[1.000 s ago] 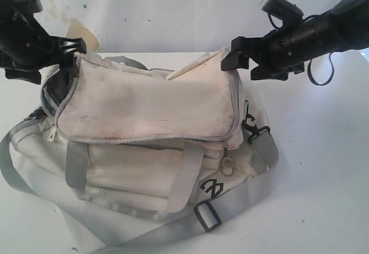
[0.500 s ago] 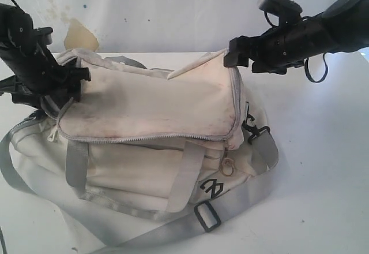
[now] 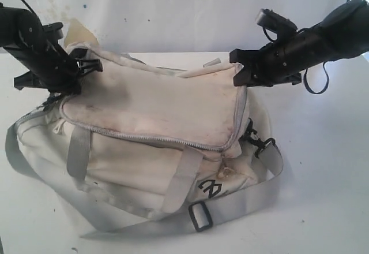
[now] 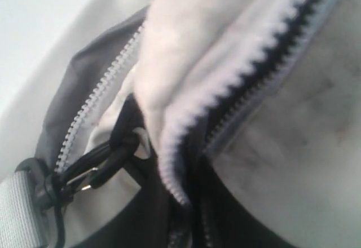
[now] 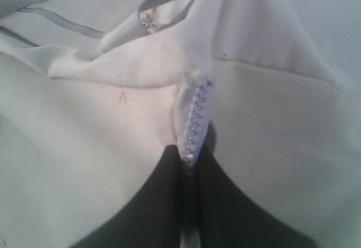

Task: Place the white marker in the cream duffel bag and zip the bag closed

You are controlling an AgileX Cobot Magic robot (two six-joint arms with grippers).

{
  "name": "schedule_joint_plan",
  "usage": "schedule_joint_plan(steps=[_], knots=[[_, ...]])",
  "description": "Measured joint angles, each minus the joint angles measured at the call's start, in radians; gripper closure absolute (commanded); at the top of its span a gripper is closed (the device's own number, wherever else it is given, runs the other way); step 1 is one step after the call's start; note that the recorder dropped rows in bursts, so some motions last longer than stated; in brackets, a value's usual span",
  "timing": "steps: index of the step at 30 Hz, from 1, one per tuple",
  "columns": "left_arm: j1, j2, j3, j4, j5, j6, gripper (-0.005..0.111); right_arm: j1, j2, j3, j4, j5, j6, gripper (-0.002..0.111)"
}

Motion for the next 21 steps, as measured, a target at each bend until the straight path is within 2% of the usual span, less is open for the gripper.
schedule_joint_plan(steps=[7,10,14,17,21], knots=[[-0.015,0.048,-0.181,-0.058,0.036,0.025,0.105,-0.034,-0.068,0.028,-0.222,0.043,0.283,0.108],[-0.006,0.088,-0.236,-0.064,0.053,0.082,0.105,-0.056,-0.104,0.069,-0.3,0.034,0.308,0.108],[0.001,0.131,-0.27,-0.177,0.061,0.228,0.104,-0.068,-0.123,0.117,-0.327,0.007,0.337,0.108],[0.001,0.142,-0.276,-0.248,0.076,0.325,0.091,-0.068,-0.123,0.128,-0.329,-0.006,0.344,0.108],[0.001,0.13,-0.279,-0.262,0.117,0.398,0.062,-0.068,-0.123,0.13,-0.315,-0.018,0.35,0.108]])
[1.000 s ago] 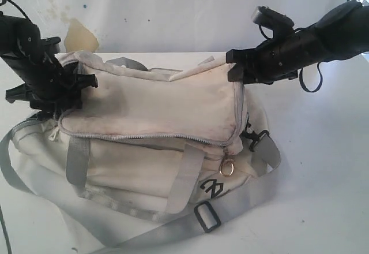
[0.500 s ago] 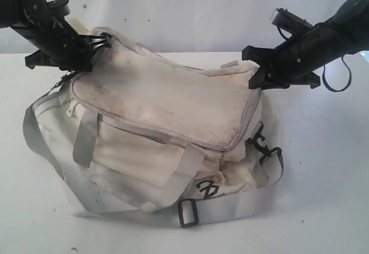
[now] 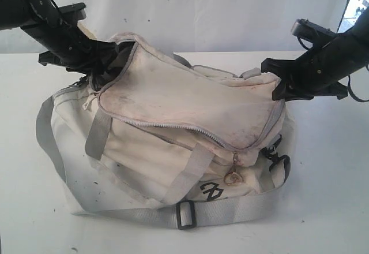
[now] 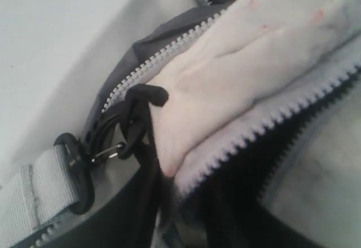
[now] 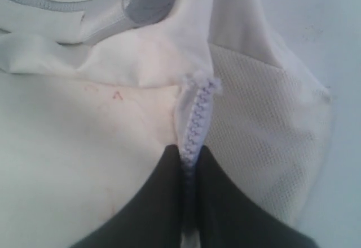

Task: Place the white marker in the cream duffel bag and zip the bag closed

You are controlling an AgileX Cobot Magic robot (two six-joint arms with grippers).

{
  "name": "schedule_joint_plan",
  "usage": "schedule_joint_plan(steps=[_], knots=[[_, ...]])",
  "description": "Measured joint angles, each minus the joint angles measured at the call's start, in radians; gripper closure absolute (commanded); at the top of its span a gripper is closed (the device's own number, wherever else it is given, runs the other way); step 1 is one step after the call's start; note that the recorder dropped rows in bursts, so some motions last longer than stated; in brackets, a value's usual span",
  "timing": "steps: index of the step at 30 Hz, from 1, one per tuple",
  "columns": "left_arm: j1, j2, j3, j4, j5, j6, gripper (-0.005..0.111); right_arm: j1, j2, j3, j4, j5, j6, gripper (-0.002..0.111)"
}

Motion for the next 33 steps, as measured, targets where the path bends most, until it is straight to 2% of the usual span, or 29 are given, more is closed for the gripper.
schedule_joint_plan(steps=[4,8,12,16,18,22,27,29,33], knots=[[0.0,-0.053,0.0,0.002,0.046,0.011,0.044,-0.002,0.0,0.002,0.088,-0.012,0.002,0.108],[0.0,-0.125,-0.001,0.002,0.106,0.011,0.041,-0.002,0.0,0.003,0.247,-0.019,0.002,0.105],[0.0,-0.184,-0.002,0.0,0.207,0.011,0.041,0.004,0.0,0.003,0.351,-0.049,0.0,0.085],[-0.005,-0.227,0.0,-0.049,0.325,0.042,0.041,0.008,0.0,0.003,0.378,-0.07,0.0,0.057],[-0.019,-0.248,0.017,-0.087,0.359,0.073,0.041,0.008,0.0,0.003,0.388,-0.07,-0.003,0.049],[-0.098,-0.3,0.108,-0.147,0.364,0.11,0.041,0.008,-0.002,0.003,0.389,-0.061,-0.036,0.046],[-0.231,-0.349,0.247,-0.164,0.269,0.121,0.042,0.008,-0.012,0.003,0.378,0.003,-0.045,0.047],[-0.279,-0.36,0.305,-0.164,0.207,0.114,0.045,0.008,-0.016,0.003,0.357,0.029,-0.047,0.047],[-0.362,-0.367,0.409,-0.187,0.073,0.093,0.062,0.0,-0.018,0.003,0.339,0.098,-0.047,0.047]])
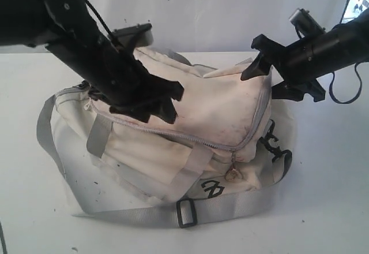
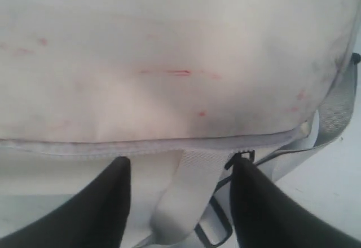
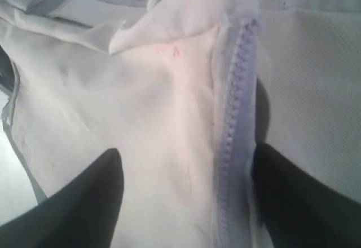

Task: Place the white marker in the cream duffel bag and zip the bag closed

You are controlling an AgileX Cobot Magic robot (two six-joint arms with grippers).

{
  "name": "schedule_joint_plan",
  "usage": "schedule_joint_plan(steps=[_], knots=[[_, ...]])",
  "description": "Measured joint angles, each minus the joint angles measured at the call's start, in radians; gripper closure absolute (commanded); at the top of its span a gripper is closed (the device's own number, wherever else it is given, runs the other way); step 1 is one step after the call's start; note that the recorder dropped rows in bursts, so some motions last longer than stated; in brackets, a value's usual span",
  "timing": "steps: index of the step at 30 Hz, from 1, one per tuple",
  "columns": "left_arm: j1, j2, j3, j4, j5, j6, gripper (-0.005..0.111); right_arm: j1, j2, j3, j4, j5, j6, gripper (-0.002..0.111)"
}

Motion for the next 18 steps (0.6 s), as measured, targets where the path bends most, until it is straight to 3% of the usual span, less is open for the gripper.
schedule_joint_plan(steps=[8,14,18], knots=[[-0.194,-0.002,0.145,-0.047,-0.233,-0.022,0.064,-0.088,-0.002,-0.006,0.002,0.13,0.0,0.047],[-0.303,-0.002,0.223,-0.071,-0.438,-0.079,0.047,-0.112,-0.002,-0.006,0.002,0.158,0.0,0.047],[-0.353,-0.002,0.253,-0.108,-0.55,-0.094,0.045,-0.113,-0.002,-0.006,0.002,0.163,0.0,0.047]])
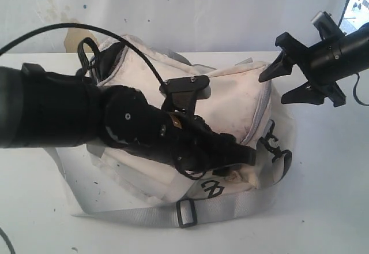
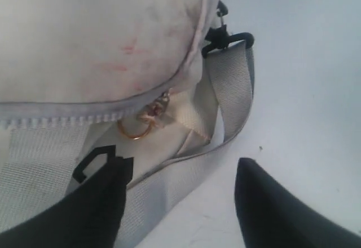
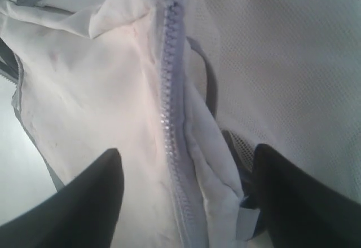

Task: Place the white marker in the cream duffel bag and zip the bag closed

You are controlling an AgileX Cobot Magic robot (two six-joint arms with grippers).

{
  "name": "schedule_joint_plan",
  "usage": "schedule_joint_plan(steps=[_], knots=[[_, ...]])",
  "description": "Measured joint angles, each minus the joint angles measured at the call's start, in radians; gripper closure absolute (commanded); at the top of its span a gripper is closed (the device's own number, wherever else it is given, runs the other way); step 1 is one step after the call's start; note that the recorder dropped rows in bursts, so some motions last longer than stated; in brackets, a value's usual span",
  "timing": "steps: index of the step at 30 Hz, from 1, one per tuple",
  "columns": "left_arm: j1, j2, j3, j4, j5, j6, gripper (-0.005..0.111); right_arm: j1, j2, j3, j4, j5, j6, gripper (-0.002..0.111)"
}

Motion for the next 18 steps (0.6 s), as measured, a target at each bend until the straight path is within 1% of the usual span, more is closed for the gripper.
schedule_joint_plan(steps=[4,11,18], knots=[[-0.024,0.044,0.002,-0.009,-0.086,-0.007,0.046,0.0,0.0,0.0,-0.002,0.002,0.0,0.047],[-0.034,0.172,-0.033,-0.009,-0.132,0.01,0.046,0.0,0.0,0.0,-0.002,0.002,0.0,0.047],[-0.034,0.24,-0.099,-0.009,-0.163,0.006,0.047,0.0,0.0,0.0,-0.002,0.002,0.0,0.047]])
